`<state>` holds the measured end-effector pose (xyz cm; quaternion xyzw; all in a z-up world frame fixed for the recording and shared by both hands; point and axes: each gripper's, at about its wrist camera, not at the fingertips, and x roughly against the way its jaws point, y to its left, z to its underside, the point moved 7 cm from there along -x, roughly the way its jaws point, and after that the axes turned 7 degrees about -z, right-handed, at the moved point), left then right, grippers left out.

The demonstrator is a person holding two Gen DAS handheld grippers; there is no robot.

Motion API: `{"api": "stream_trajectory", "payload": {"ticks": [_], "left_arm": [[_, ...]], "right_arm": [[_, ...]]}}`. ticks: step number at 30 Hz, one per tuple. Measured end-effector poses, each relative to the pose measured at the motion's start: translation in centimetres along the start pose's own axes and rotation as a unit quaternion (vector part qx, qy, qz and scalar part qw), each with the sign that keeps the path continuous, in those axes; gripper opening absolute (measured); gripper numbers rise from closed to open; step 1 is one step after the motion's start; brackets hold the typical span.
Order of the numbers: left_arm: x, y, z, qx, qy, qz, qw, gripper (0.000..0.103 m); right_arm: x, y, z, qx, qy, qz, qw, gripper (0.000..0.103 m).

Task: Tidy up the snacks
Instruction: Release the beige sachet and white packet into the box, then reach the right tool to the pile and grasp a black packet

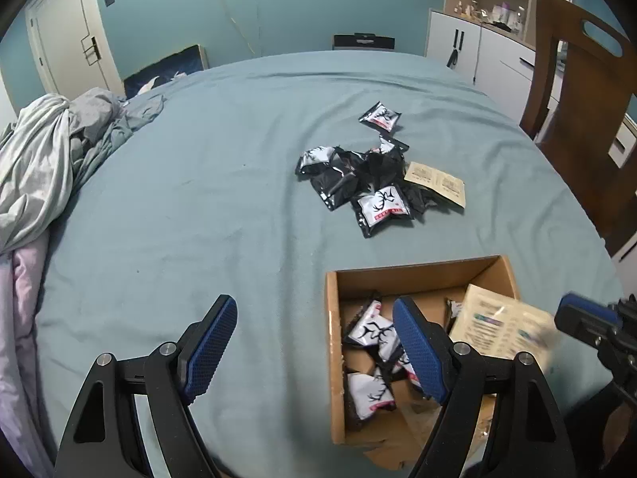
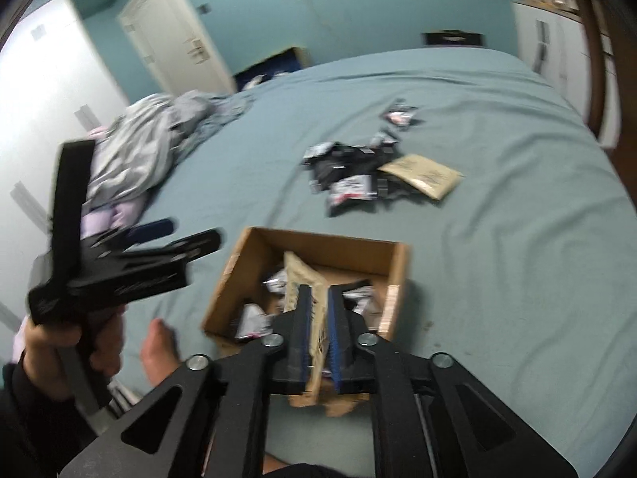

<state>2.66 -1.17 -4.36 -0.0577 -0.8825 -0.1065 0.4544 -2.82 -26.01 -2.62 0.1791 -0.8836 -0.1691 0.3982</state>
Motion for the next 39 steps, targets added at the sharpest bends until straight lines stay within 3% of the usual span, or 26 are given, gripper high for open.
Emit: {"api": "stream_trajectory", "payload": {"ticks": [3,5,7,13,18,22,35,39], "left_arm": [[-0.1,-0.1,0.1,-0.004,0.002,-0.005,1.0,0.081],[-0.1,-0.2,0.2,-0.007,0.003,-0.006,1.0,0.081],[0.1,-0.4,0.1,-0.009,0.0,-0.007,0.9999,0.081],[0.5,-0.9,0.0,-0.021,-0.008,-0.009,0.9997,0.081],[0.6,-1.1,0.0,-0.019,-0.003,-0.002,0.9998,0.081],[0.7,-1.2,-0.1,-0.015,-0.001,0.006,0.9999,0.082],[0.0,-2.1,-0.4,-0.024,0.015,0.018,0.9994,0.082],[-0.1,-2.5,-0.4,-0.013,0.028,0.043,0.9986,0.082]], "right_arm": [[0.6,-0.5,-0.6,-0.013,-0.024,0.015,1.0,0.041],[0.9,-0.5,-1.0,-0.016,-0.04,0.018,0.999,0.066],[1.3,-0.3,-1.0,-0.021,-0.053,0.019,0.998,0.074],[0.9,-0.2,-0.3,0.006,-0.043,0.082,0.996,0.074],[1.6,-0.2,-1.0,0.015,-0.059,0.133,0.989,0.074],[1.2,-0.5,-1.5,0.0,-0.066,0.132,0.989,0.074],[-2.3,-4.0,-5.5,-0.027,-0.014,0.119,0.992,0.074],[-3.7,-5.7,-7.4,-0.035,-0.012,0.127,0.991,0.074]]}}
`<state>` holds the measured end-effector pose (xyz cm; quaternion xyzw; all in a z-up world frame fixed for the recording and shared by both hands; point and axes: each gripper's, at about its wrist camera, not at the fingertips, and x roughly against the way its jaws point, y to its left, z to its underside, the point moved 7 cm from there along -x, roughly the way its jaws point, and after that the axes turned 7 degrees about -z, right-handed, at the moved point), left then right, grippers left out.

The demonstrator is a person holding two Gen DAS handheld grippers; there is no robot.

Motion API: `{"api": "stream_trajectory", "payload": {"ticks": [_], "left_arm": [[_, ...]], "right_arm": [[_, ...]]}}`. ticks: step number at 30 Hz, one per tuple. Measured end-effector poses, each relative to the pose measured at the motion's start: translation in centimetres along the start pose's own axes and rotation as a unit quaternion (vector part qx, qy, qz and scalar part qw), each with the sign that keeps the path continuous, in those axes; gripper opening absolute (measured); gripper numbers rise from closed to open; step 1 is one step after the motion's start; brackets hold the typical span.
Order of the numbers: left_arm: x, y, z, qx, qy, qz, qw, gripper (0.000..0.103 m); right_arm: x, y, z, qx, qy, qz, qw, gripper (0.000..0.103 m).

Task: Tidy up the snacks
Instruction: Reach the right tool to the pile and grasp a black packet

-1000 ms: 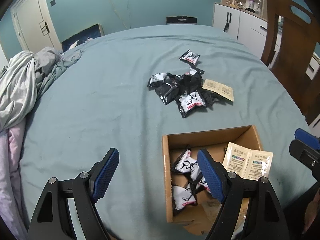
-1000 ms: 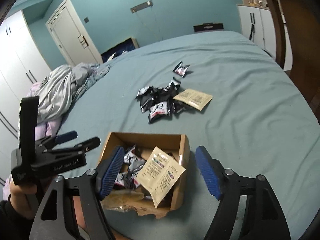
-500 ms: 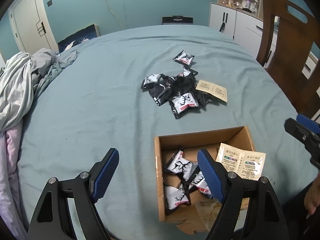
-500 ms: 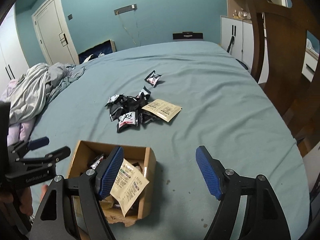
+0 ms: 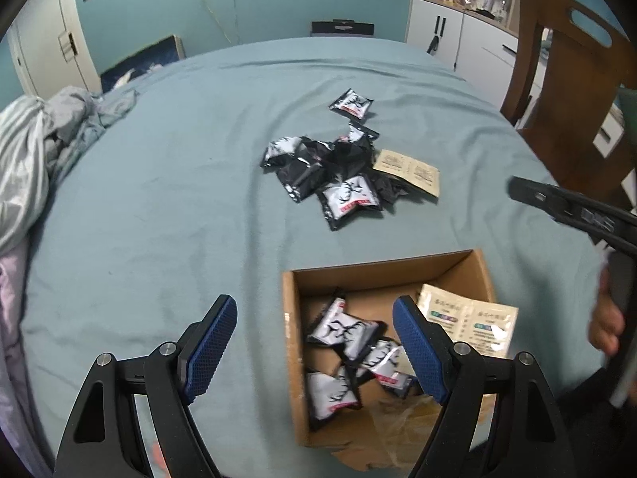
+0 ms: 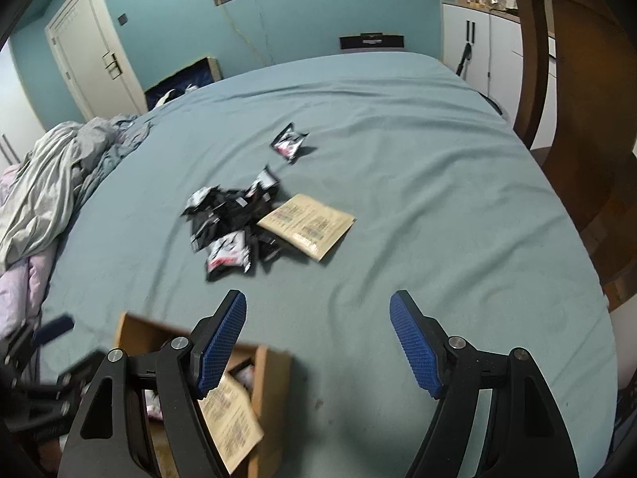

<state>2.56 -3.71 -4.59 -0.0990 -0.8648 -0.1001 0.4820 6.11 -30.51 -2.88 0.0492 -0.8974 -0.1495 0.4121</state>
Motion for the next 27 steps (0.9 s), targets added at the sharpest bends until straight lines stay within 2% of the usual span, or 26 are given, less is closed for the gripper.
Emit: {"api": "stream_trajectory", "payload": {"ticks": [6,10,15,18,27], "left_arm": [[0.2,-0.1,-0.6,0.0,-0.012,0.005,0.9999,0.082],[-0.3,-0.3,-0.7,-0.008,-0.008,-0.002,0.9999,0.082],[-1.3,-0.4,-0.6,0.003,0.017,0.013,0.9998,0.082],[-1.9,-0.3,-0.5,0.004,0.025,0.008,0.9996,0.082],[-2.5,0.1,-0.5,0.013,0.031,0.005,0.9994,0.082]], "right_arm": [[-3.6,-1.3,-1.6,-0.01,0.037,0.002,0.999,0.074],[-6.0,-1.7,-2.0,-0.035,0.066,-0.022,0.997,0.074],[-8.5,-3.1,-2.9,-0.061,0.088,-0.024,0.994,0.074],[-9.8,-3.6,-2.9,-0.068,0.101,-0.021,0.992,0.074],[-14.8,-1.8,-2.9,-0.014,0.145,-0.024,0.989,0.074]]}}
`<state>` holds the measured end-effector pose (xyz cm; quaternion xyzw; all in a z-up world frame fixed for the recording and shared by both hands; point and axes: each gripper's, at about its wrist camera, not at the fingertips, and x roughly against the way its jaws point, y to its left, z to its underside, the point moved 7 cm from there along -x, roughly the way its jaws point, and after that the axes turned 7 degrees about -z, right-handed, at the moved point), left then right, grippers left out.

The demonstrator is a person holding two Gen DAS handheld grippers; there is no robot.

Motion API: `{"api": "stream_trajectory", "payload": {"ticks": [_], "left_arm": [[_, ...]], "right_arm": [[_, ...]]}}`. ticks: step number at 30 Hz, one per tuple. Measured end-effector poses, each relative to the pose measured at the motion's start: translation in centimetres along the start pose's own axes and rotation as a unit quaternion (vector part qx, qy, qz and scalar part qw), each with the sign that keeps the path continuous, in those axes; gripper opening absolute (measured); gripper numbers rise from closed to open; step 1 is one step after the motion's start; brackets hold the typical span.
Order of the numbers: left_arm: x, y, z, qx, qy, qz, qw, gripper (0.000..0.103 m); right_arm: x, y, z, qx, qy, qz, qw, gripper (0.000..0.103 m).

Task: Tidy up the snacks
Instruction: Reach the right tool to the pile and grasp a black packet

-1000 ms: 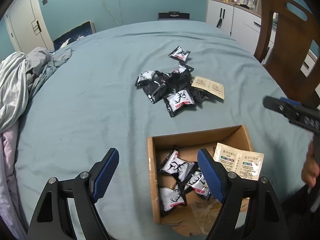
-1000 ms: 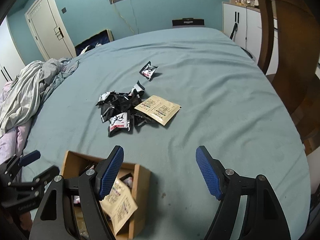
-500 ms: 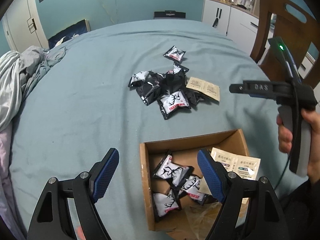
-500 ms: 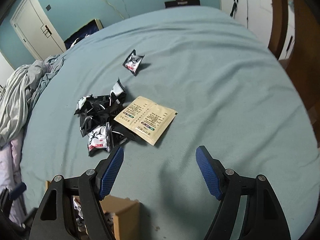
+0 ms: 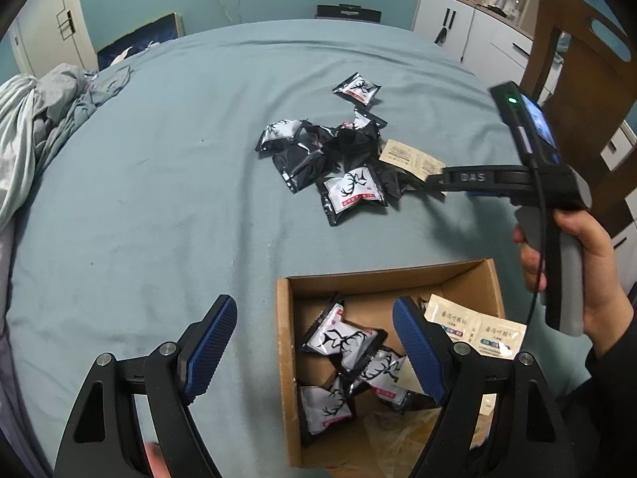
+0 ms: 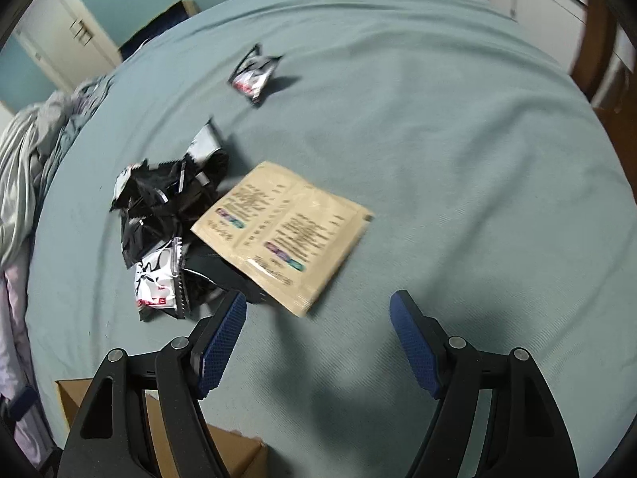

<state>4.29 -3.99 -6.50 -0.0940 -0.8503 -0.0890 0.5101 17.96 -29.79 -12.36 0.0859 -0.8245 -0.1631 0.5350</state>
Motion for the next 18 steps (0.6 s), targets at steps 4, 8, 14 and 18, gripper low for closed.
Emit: {"api": "stream_trajectory", "payload": {"ticks": [4,8,14,18], "left_arm": [[0.1,-0.2,0.2,-0.004,0.0,0.002,1.0,0.082],[0.5,-0.2,0.2,-0.002,-0.004,0.002,1.0,0.082],[0.3,0.1,0.3,0.003,-0.003,-0.001,1.0,0.082],[0.2,0.3,0.0,0.008,-0.006,-0.002,0.9999,0.082]], "right_arm": [[-2.0,1.7,-0.7,0.018,0.024,-0.025,0.999,0.074],[-3.7,3.1,-1.6,0.044,0.037,-0.016,0.998,0.074],[-4.9,4.5,-2.5,0.087,0.029,-0.01,0.996,0.074],[-5.0,4.5,-2.4,0.111,0.02,0.003,0.994,0.051]]}}
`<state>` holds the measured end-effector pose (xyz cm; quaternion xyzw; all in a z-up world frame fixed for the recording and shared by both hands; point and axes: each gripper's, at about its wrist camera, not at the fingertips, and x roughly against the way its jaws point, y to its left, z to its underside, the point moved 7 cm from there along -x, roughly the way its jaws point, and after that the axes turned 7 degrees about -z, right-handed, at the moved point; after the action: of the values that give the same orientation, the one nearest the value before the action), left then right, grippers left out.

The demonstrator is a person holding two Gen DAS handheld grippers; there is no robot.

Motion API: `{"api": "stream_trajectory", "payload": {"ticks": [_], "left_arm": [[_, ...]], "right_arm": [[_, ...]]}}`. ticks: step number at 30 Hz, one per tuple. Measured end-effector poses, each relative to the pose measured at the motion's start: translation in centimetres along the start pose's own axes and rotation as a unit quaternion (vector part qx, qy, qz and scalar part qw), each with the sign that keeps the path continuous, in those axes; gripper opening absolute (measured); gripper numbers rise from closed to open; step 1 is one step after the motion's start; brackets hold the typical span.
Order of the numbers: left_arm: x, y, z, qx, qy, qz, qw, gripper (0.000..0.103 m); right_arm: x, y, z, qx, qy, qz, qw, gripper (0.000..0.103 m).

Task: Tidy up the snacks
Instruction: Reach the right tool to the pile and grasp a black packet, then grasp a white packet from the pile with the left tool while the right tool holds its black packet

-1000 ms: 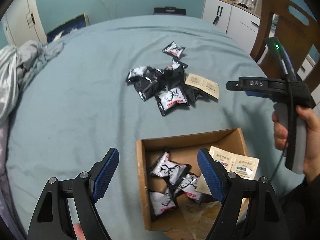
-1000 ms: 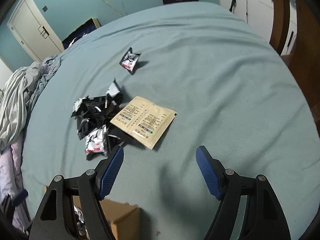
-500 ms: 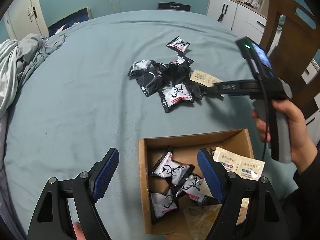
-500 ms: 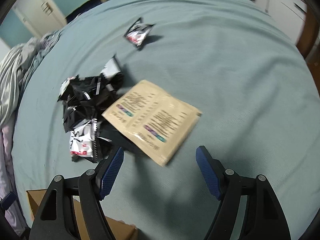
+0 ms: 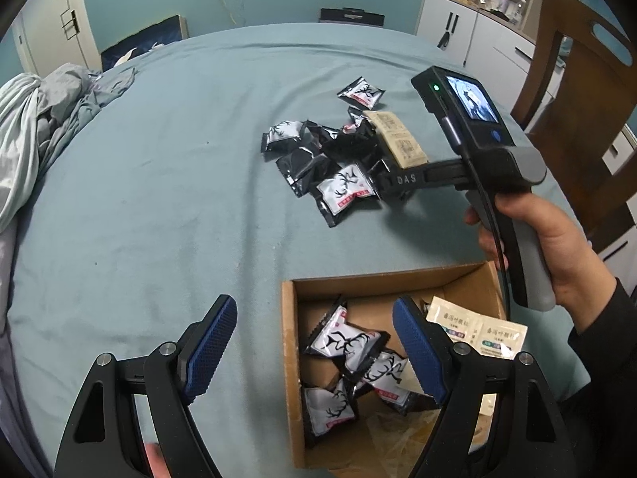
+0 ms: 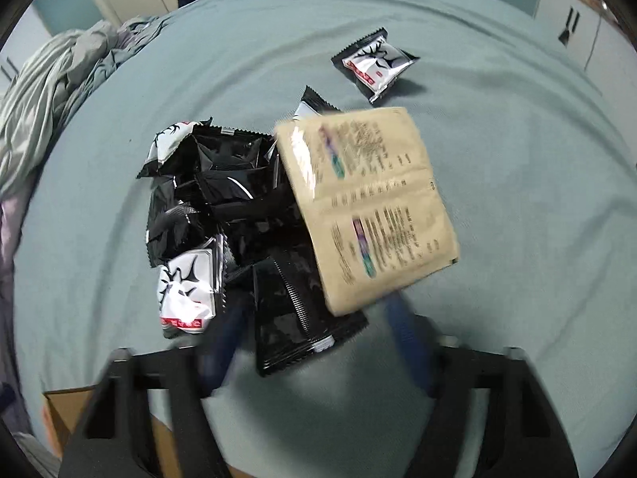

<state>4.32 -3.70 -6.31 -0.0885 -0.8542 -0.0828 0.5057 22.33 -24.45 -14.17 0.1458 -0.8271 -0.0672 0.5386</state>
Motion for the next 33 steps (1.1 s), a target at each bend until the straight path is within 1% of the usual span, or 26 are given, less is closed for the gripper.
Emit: {"api": "stream_trajectory", "payload": {"ticks": [4,7,11,14,16,18,19,20,21,23,26,27,29,30,31,32,33], "left_arm": [[-0.2,0.3,-0.2,0.0,-0.006,-0.009,0.9999,0.082],[-0.6,0.7,-0.5,-0.003,-0.012,-0.026,0.9996,0.081],[-0.7,1.3,-1.7,-0.009,-0.021,-0.048,0.9986,0.081],[-1.1,1.4,-3.5,0.011,-0.011,-0.036,0.9992,0.081],[-2.0,0.8,-5.3,0.022,0.008,-0.01,0.9997,0.082],[-4.0,-0.4,-6.8,0.021,0.049,0.018,0.9984,0.084],[-5.1,-1.0,-7.3,0.023,0.064,0.026,0.9974,0.084],[-6.4,-1.4,-7.8,0.025,0.079,0.027,0.9962,0.084],[-7.9,-1.9,-8.1,0.029,0.098,0.02,0.9945,0.084],[-10.2,-2.5,-8.8,0.042,0.122,0.016,0.9915,0.084],[-13.5,-3.4,-9.0,0.066,0.157,0.025,0.9851,0.084],[-14.7,-3.6,-8.8,0.073,0.174,0.028,0.9816,0.084],[-16.4,-3.5,-8.3,0.093,0.2,0.028,0.9748,0.084],[-17.1,-3.3,-8.0,0.108,0.207,0.032,0.9718,0.084],[-17.5,-3.1,-7.8,0.12,0.205,0.038,0.9705,0.084],[-17.6,-3.0,-7.8,0.127,0.198,0.041,0.9712,0.084],[-17.4,-3.0,-8.0,0.125,0.185,0.04,0.9741,0.083]], "right_arm": [[0.8,0.1,0.7,-0.014,-0.014,-0.018,1.0,0.05],[2.3,0.2,1.4,-0.027,-0.024,-0.03,0.999,0.05],[6.1,0.3,2.9,-0.06,-0.041,-0.055,0.996,0.05],[9.8,0.4,4.6,-0.091,-0.049,-0.058,0.993,0.05],[12.6,0.7,5.8,-0.092,-0.066,-0.056,0.992,0.05],[15.5,0.6,7.5,-0.1,-0.09,-0.055,0.989,0.05],[16.7,0.5,8.7,-0.108,-0.103,-0.057,0.987,0.05],[18.1,0.2,10.4,-0.116,-0.12,-0.057,0.984,0.05],[18.7,0.1,11.5,-0.121,-0.128,-0.059,0.983,0.05],[20.4,0.1,14.5,-0.129,-0.147,-0.057,0.979,0.05],[21.7,1.0,18.9,-0.125,-0.158,-0.042,0.979,0.05],[22.0,1.5,20.1,-0.125,-0.16,-0.042,0.978,0.05],[22.8,2.7,20.6,-0.116,-0.171,-0.053,0.977,0.05],[23.2,3.0,20.4,-0.109,-0.178,-0.058,0.976,0.05],[23.1,3.4,20.0,-0.101,-0.18,-0.057,0.977,0.05],[22.6,3.5,19.7,-0.098,-0.175,-0.054,0.978,0.05],[21.8,3.6,19.4,-0.098,-0.168,-0.051,0.98,0.05]]}}
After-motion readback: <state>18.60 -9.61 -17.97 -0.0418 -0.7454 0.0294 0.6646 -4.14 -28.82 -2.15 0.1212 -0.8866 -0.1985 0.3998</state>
